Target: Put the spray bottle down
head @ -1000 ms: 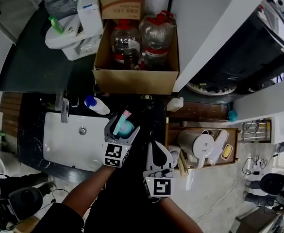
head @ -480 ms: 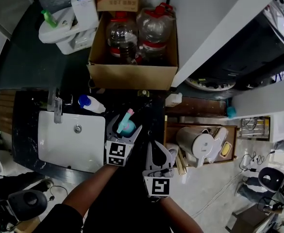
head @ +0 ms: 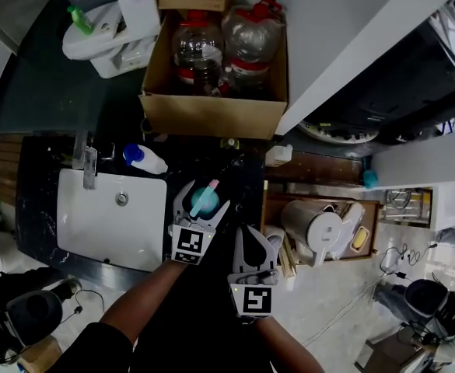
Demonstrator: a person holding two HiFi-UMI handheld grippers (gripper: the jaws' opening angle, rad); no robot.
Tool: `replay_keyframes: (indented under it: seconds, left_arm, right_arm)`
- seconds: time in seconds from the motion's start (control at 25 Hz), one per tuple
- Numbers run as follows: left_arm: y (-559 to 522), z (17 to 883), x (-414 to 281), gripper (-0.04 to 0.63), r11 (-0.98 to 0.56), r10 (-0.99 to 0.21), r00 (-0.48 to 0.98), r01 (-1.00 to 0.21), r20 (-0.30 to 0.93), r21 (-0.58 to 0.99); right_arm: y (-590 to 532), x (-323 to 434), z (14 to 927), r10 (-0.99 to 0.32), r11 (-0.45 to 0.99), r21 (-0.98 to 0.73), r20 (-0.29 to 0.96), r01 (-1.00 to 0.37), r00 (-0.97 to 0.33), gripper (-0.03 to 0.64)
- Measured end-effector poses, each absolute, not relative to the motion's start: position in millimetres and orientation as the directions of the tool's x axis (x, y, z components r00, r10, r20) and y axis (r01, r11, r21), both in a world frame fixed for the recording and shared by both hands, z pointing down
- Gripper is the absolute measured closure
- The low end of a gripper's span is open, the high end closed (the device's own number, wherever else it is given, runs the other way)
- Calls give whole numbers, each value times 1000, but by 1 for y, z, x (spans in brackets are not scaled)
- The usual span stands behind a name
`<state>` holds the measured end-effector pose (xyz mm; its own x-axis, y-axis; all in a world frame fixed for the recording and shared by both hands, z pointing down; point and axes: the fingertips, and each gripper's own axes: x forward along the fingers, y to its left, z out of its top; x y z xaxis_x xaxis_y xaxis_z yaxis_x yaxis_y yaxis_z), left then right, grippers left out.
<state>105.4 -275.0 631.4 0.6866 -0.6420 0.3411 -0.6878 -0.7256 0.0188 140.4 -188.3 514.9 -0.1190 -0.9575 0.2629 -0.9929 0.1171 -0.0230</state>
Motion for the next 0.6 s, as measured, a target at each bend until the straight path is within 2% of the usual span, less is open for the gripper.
replay_keyframes:
  seconds: [0.16,0.28,0.6]
  left_arm:
    - [-274,630,104,190,-707,-670,663,-707,333,-14]
    - [-273,631,104,189,-710,-661,678,-704,322,22]
    - [-264,630,94,189,-712,-664,677,-702,316,7]
  right_arm:
    - [-184,148,512,-961,98,-16,258,-995,-99,601]
    - [-181,153,514,-962,83,-17,260,-996,-85,601]
    - [-163,149,523,-952,104,-14,288,-994,-104,601]
